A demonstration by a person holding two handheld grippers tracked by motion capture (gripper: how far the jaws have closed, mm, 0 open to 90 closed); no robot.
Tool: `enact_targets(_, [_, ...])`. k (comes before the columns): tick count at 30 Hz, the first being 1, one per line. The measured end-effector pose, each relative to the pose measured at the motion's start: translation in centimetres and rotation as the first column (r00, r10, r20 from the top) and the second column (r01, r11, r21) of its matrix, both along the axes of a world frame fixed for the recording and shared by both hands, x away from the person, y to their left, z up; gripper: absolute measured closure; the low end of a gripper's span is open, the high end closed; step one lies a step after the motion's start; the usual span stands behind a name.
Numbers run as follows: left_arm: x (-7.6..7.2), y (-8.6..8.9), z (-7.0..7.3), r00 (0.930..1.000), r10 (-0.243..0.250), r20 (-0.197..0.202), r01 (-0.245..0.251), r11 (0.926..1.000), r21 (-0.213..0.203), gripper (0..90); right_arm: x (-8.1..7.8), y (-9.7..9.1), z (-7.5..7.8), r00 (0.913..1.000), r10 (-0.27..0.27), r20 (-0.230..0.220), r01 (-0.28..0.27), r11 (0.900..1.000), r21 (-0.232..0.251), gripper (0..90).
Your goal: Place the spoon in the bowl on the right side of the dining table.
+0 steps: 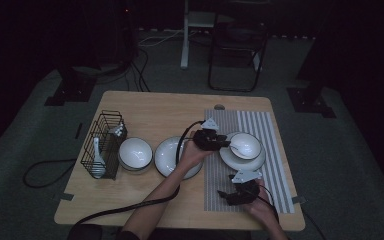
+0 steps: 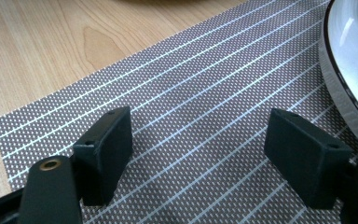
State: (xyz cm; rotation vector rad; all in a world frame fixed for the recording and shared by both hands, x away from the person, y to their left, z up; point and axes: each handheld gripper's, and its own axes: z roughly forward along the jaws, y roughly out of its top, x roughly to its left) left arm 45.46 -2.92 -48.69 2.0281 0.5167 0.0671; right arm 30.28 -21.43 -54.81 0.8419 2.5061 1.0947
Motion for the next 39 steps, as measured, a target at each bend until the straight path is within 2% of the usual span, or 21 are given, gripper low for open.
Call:
enact_targets(24, [-0.1, 2.2, 1.5, 0.9995, 0.023, -0.021, -0.024, 0.9994, -0.024, 60.1, 0.0, 0.0, 0.0, 1.0, 0.0, -0.002, 0.0, 1.0, 0.0, 23.0])
enact_targets(39, [-0.5, 4.0, 2.2, 0.999, 0.044, -0.005, -0.044, 0.9988, -0.021, 58.5, 0.0, 0.0, 0.0, 1.0, -0.001, -0.003, 0.001, 1.0, 0.001, 23.0])
